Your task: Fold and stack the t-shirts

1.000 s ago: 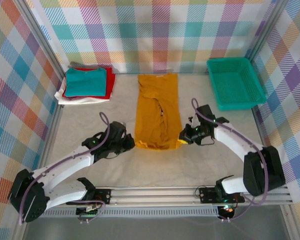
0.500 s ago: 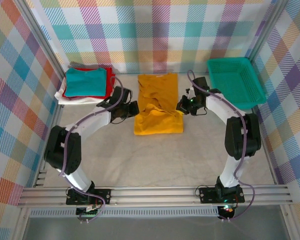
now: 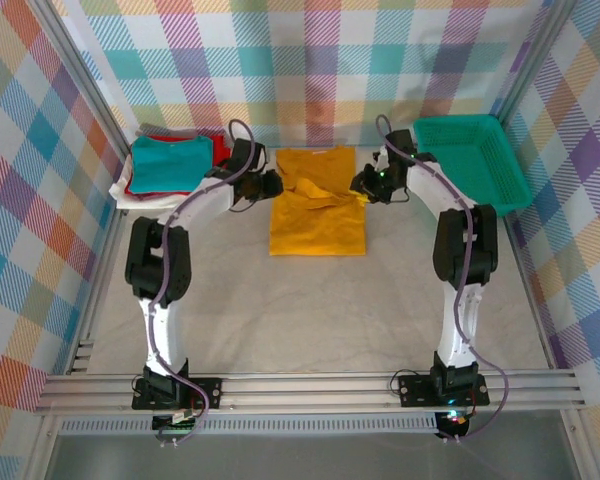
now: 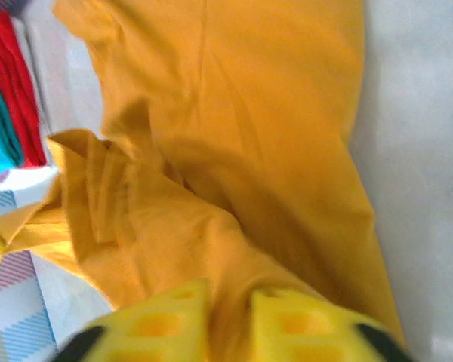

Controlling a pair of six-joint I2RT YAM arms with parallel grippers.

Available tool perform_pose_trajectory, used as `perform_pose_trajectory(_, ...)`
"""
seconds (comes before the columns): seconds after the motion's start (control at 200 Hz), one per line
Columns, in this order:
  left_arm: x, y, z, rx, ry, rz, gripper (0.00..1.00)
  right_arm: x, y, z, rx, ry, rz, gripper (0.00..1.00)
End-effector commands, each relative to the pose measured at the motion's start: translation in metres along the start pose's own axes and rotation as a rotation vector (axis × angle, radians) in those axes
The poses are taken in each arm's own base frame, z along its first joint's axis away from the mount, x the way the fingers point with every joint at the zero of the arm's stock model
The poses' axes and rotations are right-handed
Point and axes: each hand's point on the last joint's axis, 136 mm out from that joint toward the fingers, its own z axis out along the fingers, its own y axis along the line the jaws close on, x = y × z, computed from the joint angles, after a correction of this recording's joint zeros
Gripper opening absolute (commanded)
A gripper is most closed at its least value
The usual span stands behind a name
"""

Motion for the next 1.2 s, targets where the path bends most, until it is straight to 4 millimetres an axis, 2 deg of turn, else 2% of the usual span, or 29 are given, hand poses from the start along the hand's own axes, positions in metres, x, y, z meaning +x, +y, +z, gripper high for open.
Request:
perform_pose_trajectory(0.0, -0.036, 0.014, 0.007, -0.039, -0.035, 0.01, 0.55, -0.027, 0.002, -0.006, -0.01, -0.01, 0.02, 0.44)
perform_pose_trajectory(0.08, -0.048, 0.006, -0.002, -0.037, -0.044, 0.011, 0.57, -0.03, 0.005, -0.016, -0.003, -0.023, 0.018, 0.43)
perform_pose_trajectory(0.115, -0.048, 0.003, -0.01, -0.041, -0.06, 0.004, 0.57, -0.024, 0.008, -0.021, -0.012, -0.027, 0.007, 0.43)
perform_pose_trajectory(0.17, -0.039, -0.004, -0.025, -0.037, -0.076, -0.005, 0.55, -0.004, 0.01, -0.025, -0.04, -0.009, -0.011, 0.41)
perform_pose_trajectory(0.23, -0.017, -0.014, -0.038, -0.02, -0.088, 0.018, 0.5, 0.024, 0.013, -0.028, -0.075, 0.014, -0.048, 0.34)
perform_pose_trajectory(0.3, 0.02, -0.031, -0.044, 0.023, -0.071, 0.07, 0.41, 0.058, 0.011, -0.026, -0.086, 0.032, -0.094, 0.25)
perform_pose_trajectory(0.33, 0.039, -0.034, -0.043, 0.029, -0.038, 0.08, 0.4, 0.071, 0.009, -0.022, -0.077, 0.045, -0.109, 0.22)
perform_pose_trajectory(0.35, 0.043, -0.039, -0.043, 0.049, -0.047, 0.09, 0.4, 0.079, 0.008, -0.021, -0.072, 0.054, -0.119, 0.21)
perform_pose_trajectory(0.435, 0.077, -0.041, -0.032, 0.065, 0.005, 0.1, 0.35, 0.102, 0.004, -0.012, -0.076, 0.078, -0.149, 0.13)
perform_pose_trajectory(0.515, 0.096, -0.037, -0.015, 0.085, 0.031, 0.083, 0.32, 0.11, 0.003, -0.001, -0.093, 0.083, -0.144, 0.03)
perform_pose_trajectory(0.63, 0.115, -0.031, 0.01, 0.085, 0.076, 0.056, 0.25, 0.12, 0.003, 0.021, -0.089, 0.141, -0.133, 0.02)
perform_pose_trajectory(0.745, 0.141, -0.014, 0.029, 0.075, 0.103, 0.008, 0.24, 0.129, -0.016, 0.045, -0.074, 0.173, -0.068, 0.02)
perform_pose_trajectory(0.825, 0.16, -0.004, 0.035, 0.057, 0.142, -0.013, 0.25, 0.139, -0.032, 0.055, -0.043, 0.195, -0.042, 0.02)
perform_pose_trajectory(0.93, 0.185, 0.015, 0.033, 0.011, 0.161, -0.03, 0.25, 0.157, -0.06, 0.059, 0.022, 0.214, -0.02, 0.01)
perform_pose_trajectory(1.02, 0.206, 0.032, 0.026, -0.032, 0.185, -0.047, 0.26, 0.178, -0.076, 0.057, 0.043, 0.247, -0.001, 0.0)
perform_pose_trajectory(1.095, 0.224, 0.041, 0.018, -0.051, 0.214, -0.066, 0.26, 0.193, -0.084, 0.052, 0.057, 0.263, 0.012, 0.0)
perform_pose_trajectory(1.195, 0.243, 0.041, 0.003, -0.066, 0.238, -0.072, 0.26, 0.212, -0.084, 0.042, 0.062, 0.29, 0.015, 0.0)
